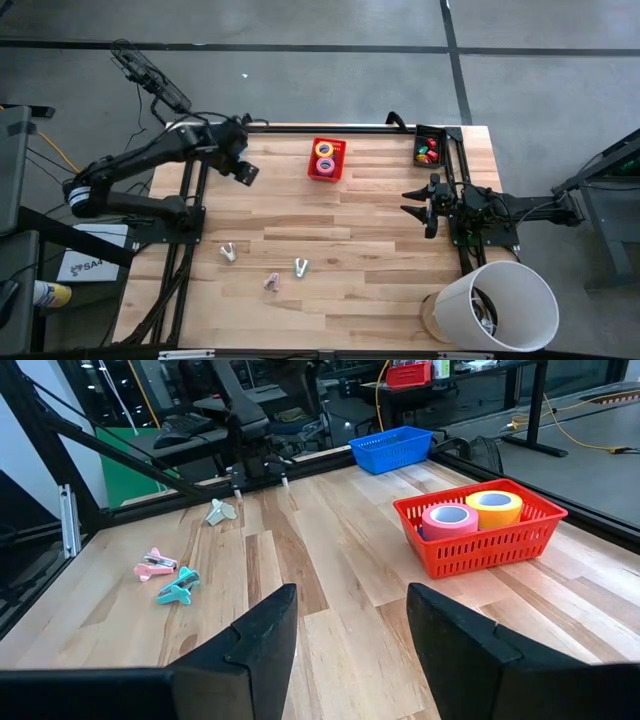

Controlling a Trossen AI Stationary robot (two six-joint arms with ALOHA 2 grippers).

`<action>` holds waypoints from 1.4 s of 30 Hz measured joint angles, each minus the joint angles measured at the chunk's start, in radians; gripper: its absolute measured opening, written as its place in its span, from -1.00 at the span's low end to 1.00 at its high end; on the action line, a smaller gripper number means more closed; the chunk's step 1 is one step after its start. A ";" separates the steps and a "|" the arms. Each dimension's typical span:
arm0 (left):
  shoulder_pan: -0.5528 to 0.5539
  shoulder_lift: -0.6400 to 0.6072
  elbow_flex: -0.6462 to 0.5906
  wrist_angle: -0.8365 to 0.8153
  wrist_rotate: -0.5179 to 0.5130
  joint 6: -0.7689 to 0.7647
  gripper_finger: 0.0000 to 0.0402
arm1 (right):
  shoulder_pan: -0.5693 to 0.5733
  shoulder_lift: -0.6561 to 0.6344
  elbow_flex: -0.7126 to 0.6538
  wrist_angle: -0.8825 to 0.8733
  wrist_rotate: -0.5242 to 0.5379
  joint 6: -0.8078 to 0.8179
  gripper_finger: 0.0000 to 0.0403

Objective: Pick and place Stapler, Stapler remover, tape
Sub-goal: Put the blue staple remover into the blue bin

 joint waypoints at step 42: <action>-0.928 0.534 0.000 0.652 -0.127 -1.031 -0.13 | 0.000 0.000 0.000 0.000 0.000 0.000 -0.10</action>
